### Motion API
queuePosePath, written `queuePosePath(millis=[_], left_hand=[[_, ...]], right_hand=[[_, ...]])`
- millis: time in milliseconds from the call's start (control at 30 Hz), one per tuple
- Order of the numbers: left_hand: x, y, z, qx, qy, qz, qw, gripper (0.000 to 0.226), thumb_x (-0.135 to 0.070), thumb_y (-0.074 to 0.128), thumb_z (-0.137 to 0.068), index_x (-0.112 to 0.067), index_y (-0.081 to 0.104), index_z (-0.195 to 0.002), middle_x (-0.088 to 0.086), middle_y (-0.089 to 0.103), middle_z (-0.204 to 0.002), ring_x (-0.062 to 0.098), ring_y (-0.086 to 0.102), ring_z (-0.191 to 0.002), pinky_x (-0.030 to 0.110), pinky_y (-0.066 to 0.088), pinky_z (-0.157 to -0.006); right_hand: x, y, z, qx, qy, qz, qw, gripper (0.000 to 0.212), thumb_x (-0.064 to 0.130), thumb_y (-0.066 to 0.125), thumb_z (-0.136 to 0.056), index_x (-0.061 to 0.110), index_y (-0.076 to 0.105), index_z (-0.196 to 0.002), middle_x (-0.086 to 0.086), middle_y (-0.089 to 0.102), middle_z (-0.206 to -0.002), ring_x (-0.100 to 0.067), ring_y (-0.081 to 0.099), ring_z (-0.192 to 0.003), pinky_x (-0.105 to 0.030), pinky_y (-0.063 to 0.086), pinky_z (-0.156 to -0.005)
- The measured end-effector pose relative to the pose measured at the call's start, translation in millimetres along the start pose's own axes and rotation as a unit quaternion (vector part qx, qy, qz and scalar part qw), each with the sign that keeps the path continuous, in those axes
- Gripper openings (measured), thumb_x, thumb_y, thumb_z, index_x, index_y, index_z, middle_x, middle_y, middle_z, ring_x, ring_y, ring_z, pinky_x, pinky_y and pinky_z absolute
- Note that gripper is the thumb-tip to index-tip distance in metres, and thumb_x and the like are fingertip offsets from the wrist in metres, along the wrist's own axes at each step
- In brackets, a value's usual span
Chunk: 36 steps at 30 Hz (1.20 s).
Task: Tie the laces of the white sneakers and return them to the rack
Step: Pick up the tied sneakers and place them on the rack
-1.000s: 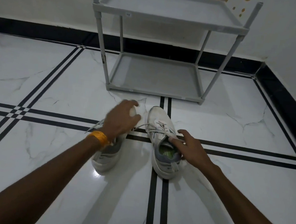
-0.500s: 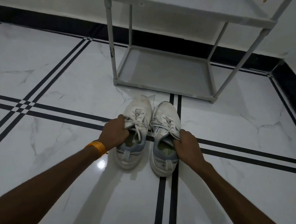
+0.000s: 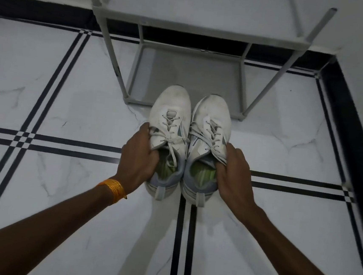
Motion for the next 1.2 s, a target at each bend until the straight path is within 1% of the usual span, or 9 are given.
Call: queuePosePath(millis=[100, 200, 367, 467, 567, 700, 800, 1000, 1200], left_hand=[[-55, -41, 3, -0.005, -0.012, 0.014, 1.000, 0.042, -0.019, 0.054, -0.089, -0.019, 0.046, -0.130, 0.002, 0.065, -0.121, 0.024, 0.063, -0.106, 0.046, 0.053, -0.095], [-117, -89, -4, -0.007, -0.030, 0.034, 0.999, 0.043, -0.016, 0.056, -0.090, -0.019, 0.045, -0.131, 0.001, 0.065, -0.122, 0.022, 0.063, -0.107, 0.042, 0.053, -0.096], [-209, -163, -43, -0.020, -0.034, 0.041, 0.998, 0.045, -0.015, 0.056, -0.089, -0.022, 0.044, -0.132, -0.002, 0.064, -0.122, 0.020, 0.063, -0.106, 0.036, 0.052, -0.096], [-254, -196, -79, -0.014, -0.040, 0.035, 0.998, 0.044, -0.012, 0.055, -0.086, -0.022, 0.046, -0.128, -0.001, 0.066, -0.118, 0.021, 0.064, -0.103, 0.041, 0.054, -0.093], [-282, -213, -119, -0.007, -0.061, 0.029, 0.998, 0.045, -0.008, 0.055, -0.084, -0.018, 0.046, -0.127, 0.004, 0.067, -0.115, 0.026, 0.064, -0.101, 0.047, 0.055, -0.089], [-287, -214, -180, -0.005, -0.073, 0.033, 0.997, 0.039, -0.012, 0.057, -0.087, -0.013, 0.048, -0.125, 0.006, 0.066, -0.117, 0.025, 0.064, -0.104, 0.037, 0.054, -0.090], [-266, -200, -229, 0.007, -0.063, 0.011, 0.998, 0.043, -0.022, 0.052, -0.084, -0.015, 0.046, -0.127, 0.007, 0.065, -0.119, 0.027, 0.063, -0.108, 0.048, 0.054, -0.093], [-221, -157, -316, 0.043, -0.070, -0.008, 0.997, 0.049, -0.019, 0.047, -0.081, -0.014, 0.043, -0.129, 0.010, 0.061, -0.123, 0.030, 0.059, -0.110, 0.051, 0.051, -0.092], [-182, -108, -353, 0.108, -0.080, -0.040, 0.990, 0.050, -0.016, 0.050, -0.087, -0.011, 0.038, -0.136, 0.013, 0.057, -0.129, 0.033, 0.057, -0.114, 0.053, 0.048, -0.096]], right_hand=[[43, -62, -4, -0.006, 0.002, 0.001, 1.000, 0.046, 0.023, 0.036, -0.089, 0.005, 0.046, -0.130, -0.012, 0.054, -0.108, -0.019, 0.050, -0.091, -0.024, 0.037, -0.076], [92, -131, -17, -0.010, 0.001, -0.001, 1.000, 0.046, 0.021, 0.038, -0.089, 0.007, 0.045, -0.132, -0.011, 0.054, -0.109, -0.022, 0.052, -0.093, -0.035, 0.046, -0.081], [159, -227, -61, -0.012, 0.007, -0.008, 1.000, 0.039, 0.011, 0.046, -0.095, 0.008, 0.044, -0.134, -0.011, 0.054, -0.111, -0.022, 0.055, -0.094, -0.036, 0.049, -0.082], [190, -269, -100, -0.009, 0.009, -0.014, 1.000, 0.040, 0.010, 0.046, -0.096, 0.011, 0.043, -0.136, -0.009, 0.054, -0.114, -0.022, 0.056, -0.097, -0.032, 0.047, -0.082], [209, -294, -144, -0.008, -0.007, 0.008, 1.000, 0.038, 0.013, 0.046, -0.096, 0.010, 0.043, -0.134, -0.010, 0.054, -0.118, -0.026, 0.057, -0.099, -0.039, 0.050, -0.082], [211, -291, -214, 0.006, -0.003, 0.023, 1.000, 0.038, 0.011, 0.044, -0.096, 0.008, 0.044, -0.134, -0.013, 0.054, -0.119, -0.027, 0.058, -0.100, -0.036, 0.050, -0.079], [202, -269, -259, 0.015, 0.019, 0.035, 0.999, 0.042, 0.007, 0.044, -0.094, 0.006, 0.042, -0.136, -0.016, 0.054, -0.119, -0.030, 0.058, -0.100, -0.041, 0.052, -0.081], [170, -215, -343, 0.050, 0.078, 0.058, 0.994, 0.047, 0.005, 0.044, -0.094, 0.006, 0.038, -0.141, -0.019, 0.052, -0.122, -0.035, 0.058, -0.102, -0.044, 0.051, -0.084], [133, -172, -375, 0.095, 0.106, 0.076, 0.987, 0.047, 0.006, 0.048, -0.093, 0.004, 0.039, -0.139, -0.020, 0.053, -0.121, -0.035, 0.059, -0.102, -0.042, 0.049, -0.083]])
Point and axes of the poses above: each hand's wrist, its own z-axis away from the middle knuckle, its own y-axis out of the palm, x = y × z, the point moved 6 cm from there along -z, towards the middle knuckle
